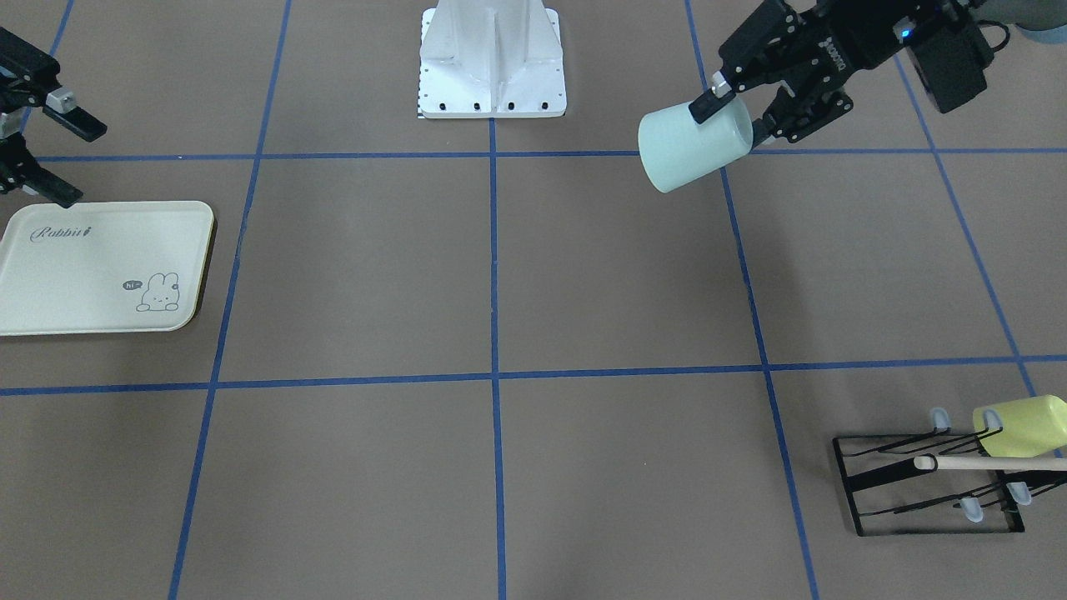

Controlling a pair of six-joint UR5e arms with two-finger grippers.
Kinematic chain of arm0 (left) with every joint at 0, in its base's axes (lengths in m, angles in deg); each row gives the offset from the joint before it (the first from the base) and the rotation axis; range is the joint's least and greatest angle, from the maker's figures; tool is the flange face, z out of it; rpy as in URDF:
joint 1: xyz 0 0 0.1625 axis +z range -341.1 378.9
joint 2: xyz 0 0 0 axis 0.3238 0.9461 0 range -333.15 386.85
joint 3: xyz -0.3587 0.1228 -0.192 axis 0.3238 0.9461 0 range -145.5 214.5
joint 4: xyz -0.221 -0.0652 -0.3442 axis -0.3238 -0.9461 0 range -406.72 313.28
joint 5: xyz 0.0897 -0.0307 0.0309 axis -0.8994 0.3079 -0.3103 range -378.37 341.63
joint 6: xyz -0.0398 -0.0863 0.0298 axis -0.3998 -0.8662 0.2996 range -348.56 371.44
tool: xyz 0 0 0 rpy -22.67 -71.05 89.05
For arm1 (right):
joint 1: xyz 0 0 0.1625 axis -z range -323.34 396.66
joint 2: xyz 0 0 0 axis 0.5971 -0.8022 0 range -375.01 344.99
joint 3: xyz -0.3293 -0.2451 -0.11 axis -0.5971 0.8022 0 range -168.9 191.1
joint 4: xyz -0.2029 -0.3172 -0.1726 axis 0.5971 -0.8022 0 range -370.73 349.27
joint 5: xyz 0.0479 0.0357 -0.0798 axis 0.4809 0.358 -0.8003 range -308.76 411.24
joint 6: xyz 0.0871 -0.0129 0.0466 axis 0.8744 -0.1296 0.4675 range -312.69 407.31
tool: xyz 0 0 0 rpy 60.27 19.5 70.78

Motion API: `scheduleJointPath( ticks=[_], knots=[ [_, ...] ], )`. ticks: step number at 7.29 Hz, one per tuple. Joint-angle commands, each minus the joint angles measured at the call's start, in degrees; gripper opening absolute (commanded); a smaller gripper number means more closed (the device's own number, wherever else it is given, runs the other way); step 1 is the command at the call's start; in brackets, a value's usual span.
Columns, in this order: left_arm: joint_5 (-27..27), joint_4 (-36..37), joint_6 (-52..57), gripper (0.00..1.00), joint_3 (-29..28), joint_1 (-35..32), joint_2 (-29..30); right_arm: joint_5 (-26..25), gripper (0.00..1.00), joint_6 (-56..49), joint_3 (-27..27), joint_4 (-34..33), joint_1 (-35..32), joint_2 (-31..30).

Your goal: Left arm grabs green cup and hands to right arm on tray

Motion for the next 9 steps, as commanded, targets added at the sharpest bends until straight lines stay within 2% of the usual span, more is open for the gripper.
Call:
scheduleJointPath(
  ticks=[1,3,5,7,9],
  knots=[
    [0.0,-0.06,-6.95,0.0,0.82,1.03,3.87,-14.59,0.99,9.86,-0.08,11.66,10.74,1.68],
    [0.0,-0.06,-10.3,0.0,2.66,2.51,4.75,-29.53,0.99,10.07,-0.17,15.74,22.44,6.4],
    [-0.96,0.03,-11.8,0.0,1.97,5.5,8.17,-39.83,0.99,9.98,-0.17,18.54,31.76,12.55],
    [-1.85,0.11,-14.24,0.0,1.79,5.69,9.58,-46.1,0.99,9.89,-0.17,18.91,37.32,16.96],
    [-1.76,0.11,-17.07,0.0,2.14,6.56,11.69,-47.0,0.98,9.8,-0.17,19.0,38.14,18.03]
  ],
)
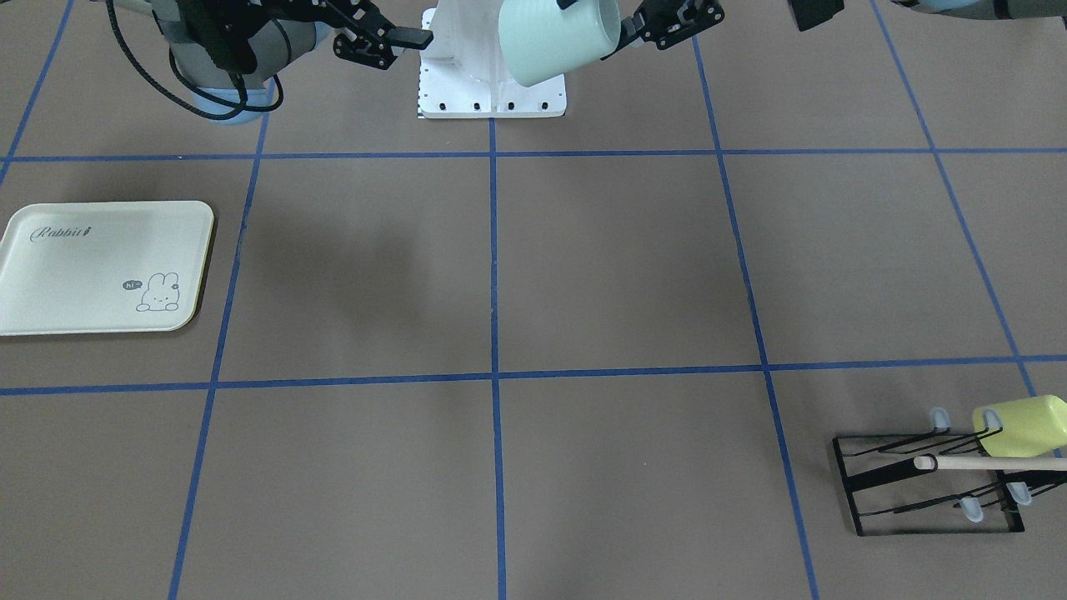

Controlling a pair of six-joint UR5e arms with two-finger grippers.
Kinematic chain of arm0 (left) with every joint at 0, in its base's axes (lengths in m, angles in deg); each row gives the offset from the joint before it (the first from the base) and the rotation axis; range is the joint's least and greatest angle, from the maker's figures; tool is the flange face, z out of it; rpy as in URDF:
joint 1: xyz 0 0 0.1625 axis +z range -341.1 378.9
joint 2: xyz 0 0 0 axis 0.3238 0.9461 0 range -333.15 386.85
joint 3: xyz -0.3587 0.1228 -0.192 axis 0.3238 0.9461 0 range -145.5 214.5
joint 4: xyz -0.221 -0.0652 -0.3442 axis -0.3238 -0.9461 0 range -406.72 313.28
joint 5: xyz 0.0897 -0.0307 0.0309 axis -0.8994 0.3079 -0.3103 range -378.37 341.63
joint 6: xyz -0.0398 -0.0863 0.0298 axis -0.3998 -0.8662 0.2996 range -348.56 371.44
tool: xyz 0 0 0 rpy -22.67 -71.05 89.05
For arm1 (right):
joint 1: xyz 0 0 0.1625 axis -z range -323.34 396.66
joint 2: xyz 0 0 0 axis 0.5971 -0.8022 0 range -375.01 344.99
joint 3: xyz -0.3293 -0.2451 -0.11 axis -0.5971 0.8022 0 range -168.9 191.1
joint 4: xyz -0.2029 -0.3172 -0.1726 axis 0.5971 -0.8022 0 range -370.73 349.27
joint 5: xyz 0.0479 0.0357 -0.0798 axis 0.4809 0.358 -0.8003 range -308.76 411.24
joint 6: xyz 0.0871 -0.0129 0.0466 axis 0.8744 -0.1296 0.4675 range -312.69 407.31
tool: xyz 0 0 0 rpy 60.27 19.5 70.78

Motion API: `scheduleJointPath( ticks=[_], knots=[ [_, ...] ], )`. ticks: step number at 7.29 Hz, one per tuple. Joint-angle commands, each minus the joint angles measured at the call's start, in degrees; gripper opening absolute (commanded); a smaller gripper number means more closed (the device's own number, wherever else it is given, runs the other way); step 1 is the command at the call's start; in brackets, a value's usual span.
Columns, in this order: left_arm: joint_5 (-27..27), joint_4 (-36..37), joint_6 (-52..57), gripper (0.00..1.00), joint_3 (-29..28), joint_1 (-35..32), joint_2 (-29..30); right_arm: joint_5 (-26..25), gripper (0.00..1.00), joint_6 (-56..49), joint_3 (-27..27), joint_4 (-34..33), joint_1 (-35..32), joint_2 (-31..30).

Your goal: Left arm grabs green cup and hands to right arm on tray

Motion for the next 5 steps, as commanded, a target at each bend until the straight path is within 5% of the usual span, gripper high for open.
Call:
scheduleJointPath(
  ticks=[1,5],
  knots=[
    [-0.11,0.01,-1.5,0.0,0.23,1.81,2.17,-1.18,0.98,-0.03,-0.08,0.16,0.88,1.24],
    [-0.02,-0.78,-3.43,0.0,0.85,2.88,3.23,-1.8,0.97,-0.03,-0.87,0.16,1.06,1.34]
  ],
)
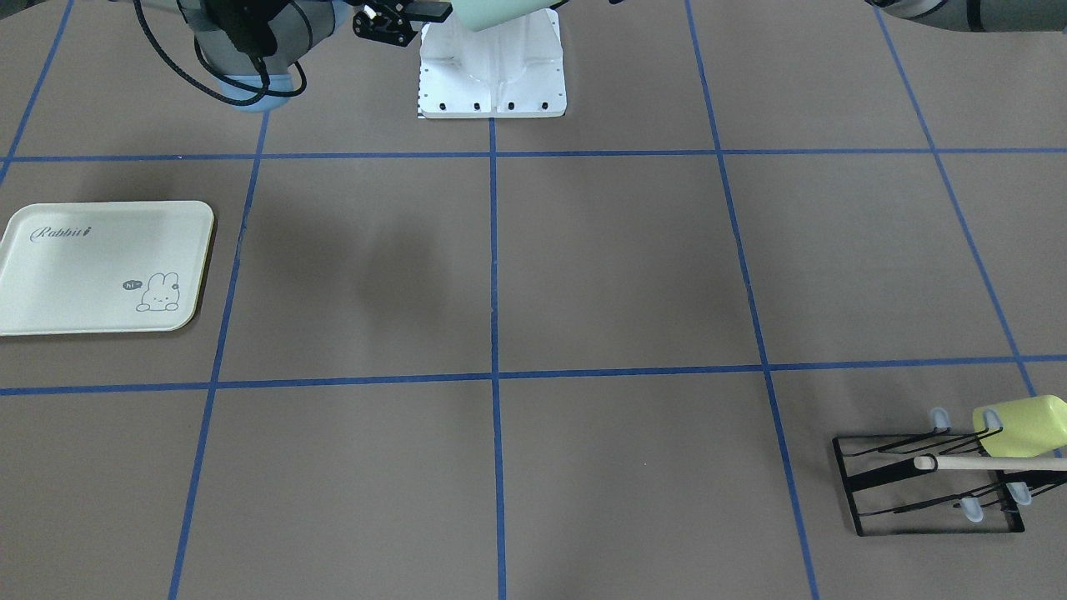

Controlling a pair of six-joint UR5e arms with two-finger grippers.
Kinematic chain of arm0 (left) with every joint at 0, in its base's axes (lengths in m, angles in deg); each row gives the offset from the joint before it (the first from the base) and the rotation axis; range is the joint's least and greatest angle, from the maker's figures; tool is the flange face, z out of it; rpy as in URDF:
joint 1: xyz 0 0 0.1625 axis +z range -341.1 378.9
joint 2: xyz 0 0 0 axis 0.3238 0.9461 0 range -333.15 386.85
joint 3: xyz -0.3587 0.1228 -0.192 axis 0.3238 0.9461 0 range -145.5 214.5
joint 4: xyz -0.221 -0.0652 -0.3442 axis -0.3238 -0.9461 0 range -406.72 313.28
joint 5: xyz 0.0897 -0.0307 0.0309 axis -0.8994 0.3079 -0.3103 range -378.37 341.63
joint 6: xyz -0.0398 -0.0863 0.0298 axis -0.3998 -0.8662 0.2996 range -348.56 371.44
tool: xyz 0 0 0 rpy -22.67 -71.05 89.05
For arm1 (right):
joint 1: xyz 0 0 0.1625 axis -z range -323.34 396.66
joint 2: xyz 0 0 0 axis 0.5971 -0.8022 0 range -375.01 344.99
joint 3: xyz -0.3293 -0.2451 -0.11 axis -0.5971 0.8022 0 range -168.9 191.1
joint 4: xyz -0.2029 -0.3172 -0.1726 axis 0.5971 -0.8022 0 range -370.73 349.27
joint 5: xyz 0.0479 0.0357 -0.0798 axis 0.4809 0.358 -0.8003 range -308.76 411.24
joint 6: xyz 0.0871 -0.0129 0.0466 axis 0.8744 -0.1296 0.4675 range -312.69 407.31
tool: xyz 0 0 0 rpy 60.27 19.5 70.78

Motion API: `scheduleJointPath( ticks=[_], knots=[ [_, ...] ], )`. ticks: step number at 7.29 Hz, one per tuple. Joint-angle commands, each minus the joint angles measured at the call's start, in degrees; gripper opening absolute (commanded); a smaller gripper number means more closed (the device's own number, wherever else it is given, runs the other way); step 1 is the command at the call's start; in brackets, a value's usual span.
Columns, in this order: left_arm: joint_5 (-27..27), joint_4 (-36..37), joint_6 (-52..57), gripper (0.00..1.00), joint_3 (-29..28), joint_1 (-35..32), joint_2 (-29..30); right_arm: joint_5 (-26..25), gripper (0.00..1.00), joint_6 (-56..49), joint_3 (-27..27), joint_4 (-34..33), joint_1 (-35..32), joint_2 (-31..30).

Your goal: Left arm grabs green cup and hands to right arm on tray

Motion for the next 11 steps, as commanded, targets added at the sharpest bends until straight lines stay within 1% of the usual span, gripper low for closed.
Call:
scheduleJointPath(
  ticks=[1,2,3,4,6,8,10,11],
  knots=[
    [-0.08,-0.65,-0.64,0.0,0.04,0.27,0.26,-0.05,0.93,-0.09,-0.82,0.01,-0.02,0.07],
    [-0.09,-0.65,-0.64,0.0,-0.05,0.28,0.34,-0.05,0.88,-0.09,-0.92,-0.08,0.07,0.07],
    [-0.09,-0.65,-0.73,0.0,-0.05,0.71,0.35,-0.05,0.8,-0.09,-1.09,-0.08,0.07,0.16],
    [-0.09,-0.65,-0.81,0.0,-0.05,0.8,0.43,-0.05,0.76,-0.09,-1.18,-0.08,0.16,0.25],
    [-0.09,-0.65,-0.81,0.0,-0.22,0.89,0.87,-0.13,0.7,-0.18,-1.18,-0.25,0.33,0.25],
    [-0.52,-0.65,-0.81,0.0,-0.4,1.5,1.05,-0.13,0.67,-0.18,-1.18,-0.25,0.33,0.42],
    [-4.64,-0.56,-0.73,0.0,-0.49,3.96,1.75,-0.13,0.63,-0.18,-1.18,-0.25,0.33,0.42],
    [-4.74,-0.56,-0.73,0.0,-0.57,4.05,1.84,-0.13,0.6,-0.18,-1.18,-0.25,0.33,0.42]
  ],
)
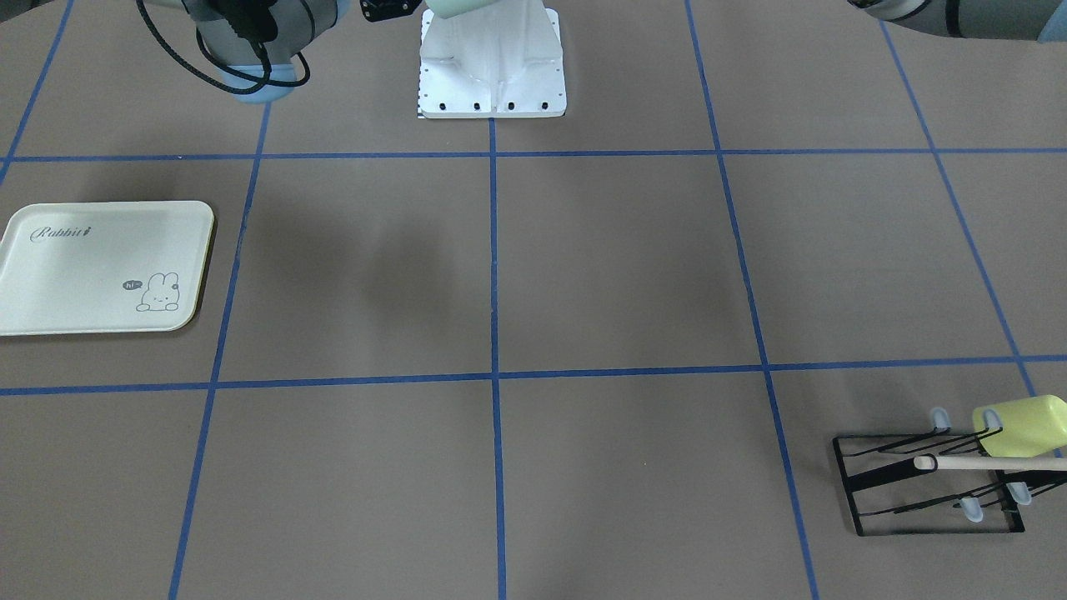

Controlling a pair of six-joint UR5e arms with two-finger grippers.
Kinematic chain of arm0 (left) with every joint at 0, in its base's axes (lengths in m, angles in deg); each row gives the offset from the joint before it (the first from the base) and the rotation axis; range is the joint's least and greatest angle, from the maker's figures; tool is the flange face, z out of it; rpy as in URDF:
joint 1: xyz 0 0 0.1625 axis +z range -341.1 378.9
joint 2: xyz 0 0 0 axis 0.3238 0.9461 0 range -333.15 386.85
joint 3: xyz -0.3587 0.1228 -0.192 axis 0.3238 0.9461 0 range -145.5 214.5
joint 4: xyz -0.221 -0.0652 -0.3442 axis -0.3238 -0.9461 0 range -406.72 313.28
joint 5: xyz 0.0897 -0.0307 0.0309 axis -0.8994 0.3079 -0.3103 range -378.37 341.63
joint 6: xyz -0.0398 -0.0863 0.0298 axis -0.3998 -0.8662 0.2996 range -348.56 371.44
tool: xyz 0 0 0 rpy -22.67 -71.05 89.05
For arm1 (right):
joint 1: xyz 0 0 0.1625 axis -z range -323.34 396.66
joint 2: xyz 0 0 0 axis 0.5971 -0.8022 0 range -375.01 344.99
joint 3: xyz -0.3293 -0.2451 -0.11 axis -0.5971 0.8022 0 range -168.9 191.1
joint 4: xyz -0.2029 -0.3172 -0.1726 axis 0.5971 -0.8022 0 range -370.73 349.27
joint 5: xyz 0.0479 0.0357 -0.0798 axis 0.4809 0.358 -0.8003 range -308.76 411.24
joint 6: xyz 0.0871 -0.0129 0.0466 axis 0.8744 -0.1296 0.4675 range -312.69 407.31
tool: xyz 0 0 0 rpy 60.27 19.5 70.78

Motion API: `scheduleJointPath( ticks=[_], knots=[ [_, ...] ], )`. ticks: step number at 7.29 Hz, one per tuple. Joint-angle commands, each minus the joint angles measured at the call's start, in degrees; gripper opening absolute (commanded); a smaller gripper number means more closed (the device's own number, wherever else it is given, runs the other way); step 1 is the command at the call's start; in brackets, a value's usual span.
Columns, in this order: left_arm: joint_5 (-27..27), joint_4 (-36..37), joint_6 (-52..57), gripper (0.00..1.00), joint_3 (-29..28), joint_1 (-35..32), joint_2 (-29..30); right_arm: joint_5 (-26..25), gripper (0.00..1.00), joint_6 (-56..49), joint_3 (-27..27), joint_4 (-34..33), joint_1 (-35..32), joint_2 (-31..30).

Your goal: Left arm grabs green cup and hands to right arm on tray

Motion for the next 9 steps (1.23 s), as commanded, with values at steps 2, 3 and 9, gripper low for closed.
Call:
scheduleJointPath(
  ticks=[2,3,9],
  knots=[
    [-0.91,0.01,0.01,0.03,-0.08,0.6,0.24,0.02,0.34,0.0,0.0,0.0,0.0,0.0],
    [-0.91,-0.08,0.53,0.61,-0.08,0.68,0.41,0.02,0.0,-0.09,0.0,0.0,0.0,0.0],
    [-1.52,0.62,4.23,1.0,-0.34,-1.86,0.42,0.37,0.0,0.18,-2.03,-0.7,-0.35,-1.57]
  ],
)
